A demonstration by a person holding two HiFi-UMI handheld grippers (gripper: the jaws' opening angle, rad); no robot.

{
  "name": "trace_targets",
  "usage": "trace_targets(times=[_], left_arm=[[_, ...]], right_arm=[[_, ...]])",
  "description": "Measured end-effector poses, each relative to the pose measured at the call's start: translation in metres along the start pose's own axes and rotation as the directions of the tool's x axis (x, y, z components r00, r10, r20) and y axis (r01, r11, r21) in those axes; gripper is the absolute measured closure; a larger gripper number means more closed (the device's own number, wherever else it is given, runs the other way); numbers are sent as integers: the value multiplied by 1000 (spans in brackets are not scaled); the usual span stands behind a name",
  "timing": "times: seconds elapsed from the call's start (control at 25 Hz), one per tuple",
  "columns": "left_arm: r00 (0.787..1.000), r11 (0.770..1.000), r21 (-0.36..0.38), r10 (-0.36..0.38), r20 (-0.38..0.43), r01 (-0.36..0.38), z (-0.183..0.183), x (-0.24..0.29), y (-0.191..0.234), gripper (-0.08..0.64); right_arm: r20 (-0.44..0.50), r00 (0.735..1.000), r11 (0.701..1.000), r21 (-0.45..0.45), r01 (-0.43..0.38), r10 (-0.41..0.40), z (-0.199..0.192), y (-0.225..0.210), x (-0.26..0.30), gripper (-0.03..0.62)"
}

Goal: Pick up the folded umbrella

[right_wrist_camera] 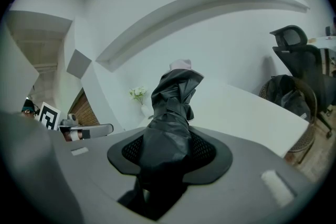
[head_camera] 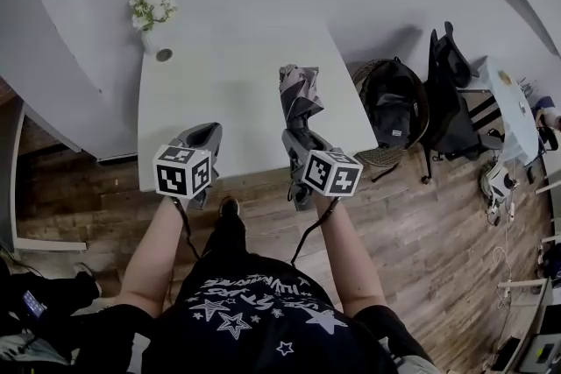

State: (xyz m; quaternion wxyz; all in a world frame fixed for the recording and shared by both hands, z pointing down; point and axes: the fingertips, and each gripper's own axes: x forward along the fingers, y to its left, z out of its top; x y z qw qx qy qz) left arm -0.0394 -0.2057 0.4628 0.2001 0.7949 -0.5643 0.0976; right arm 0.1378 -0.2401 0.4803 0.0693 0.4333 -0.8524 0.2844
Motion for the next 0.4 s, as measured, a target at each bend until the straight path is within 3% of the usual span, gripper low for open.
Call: trace_targets(times=[0.4], left_arm=[[1000, 1000, -1, -10, 8, 10, -18, -30, -29, 557]], right_arm=[[-1, 1000, 1000, 6, 6, -6, -23, 7, -39, 387]])
